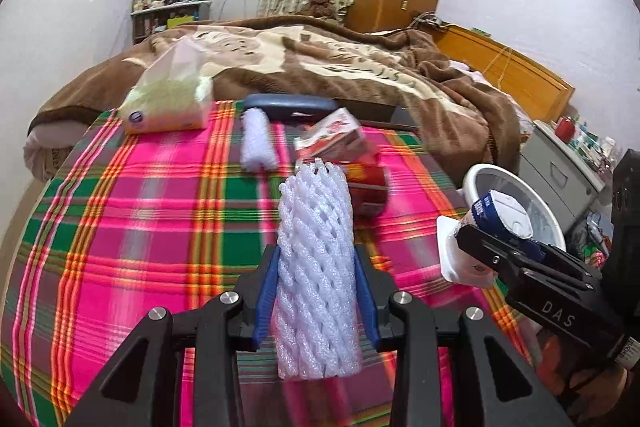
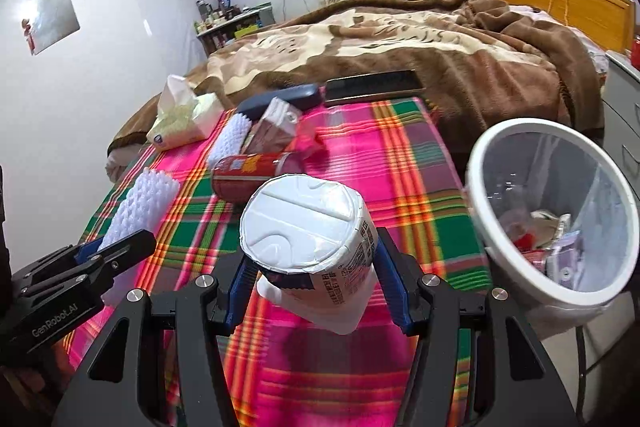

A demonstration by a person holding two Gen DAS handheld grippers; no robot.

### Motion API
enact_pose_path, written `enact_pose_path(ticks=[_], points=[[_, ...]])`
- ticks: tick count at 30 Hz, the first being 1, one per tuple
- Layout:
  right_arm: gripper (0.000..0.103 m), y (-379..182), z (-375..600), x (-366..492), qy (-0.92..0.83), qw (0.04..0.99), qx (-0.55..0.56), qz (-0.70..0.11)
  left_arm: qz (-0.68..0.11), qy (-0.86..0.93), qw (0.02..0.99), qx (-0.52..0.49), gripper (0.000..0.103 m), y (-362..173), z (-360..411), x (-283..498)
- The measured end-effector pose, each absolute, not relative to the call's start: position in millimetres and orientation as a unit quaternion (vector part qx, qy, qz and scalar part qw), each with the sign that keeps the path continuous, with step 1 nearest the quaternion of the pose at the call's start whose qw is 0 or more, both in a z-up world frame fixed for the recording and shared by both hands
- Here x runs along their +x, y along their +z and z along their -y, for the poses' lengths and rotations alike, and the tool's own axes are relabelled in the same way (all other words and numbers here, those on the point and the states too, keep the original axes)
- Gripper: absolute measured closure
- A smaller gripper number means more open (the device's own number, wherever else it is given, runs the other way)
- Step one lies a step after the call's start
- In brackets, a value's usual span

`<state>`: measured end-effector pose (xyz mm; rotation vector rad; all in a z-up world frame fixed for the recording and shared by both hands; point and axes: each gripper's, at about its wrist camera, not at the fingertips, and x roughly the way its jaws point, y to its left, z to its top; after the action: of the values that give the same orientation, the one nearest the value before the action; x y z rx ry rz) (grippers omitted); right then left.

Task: Collect trash
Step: 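Carry the white cup and foam net over the white bin and open both tools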

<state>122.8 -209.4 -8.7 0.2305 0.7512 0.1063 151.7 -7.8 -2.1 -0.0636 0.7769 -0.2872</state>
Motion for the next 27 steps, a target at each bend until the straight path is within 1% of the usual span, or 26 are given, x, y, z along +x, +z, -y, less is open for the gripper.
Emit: enact_pose_path(ticks=[14, 27], points=[[0.046, -1.4, 264.0, 110.4, 0.002, 0.928, 0.132, -0.348, -0.366, -0.201, 0.909, 0.000, 0.067, 11.3, 84.5, 146.6], [0.046, 5.0, 335.6, 96.7, -0.056, 0.931, 0.145, -0.331, -0.361, -0.264, 0.894, 0.033, 0.067, 20.6, 169.1, 156.3]])
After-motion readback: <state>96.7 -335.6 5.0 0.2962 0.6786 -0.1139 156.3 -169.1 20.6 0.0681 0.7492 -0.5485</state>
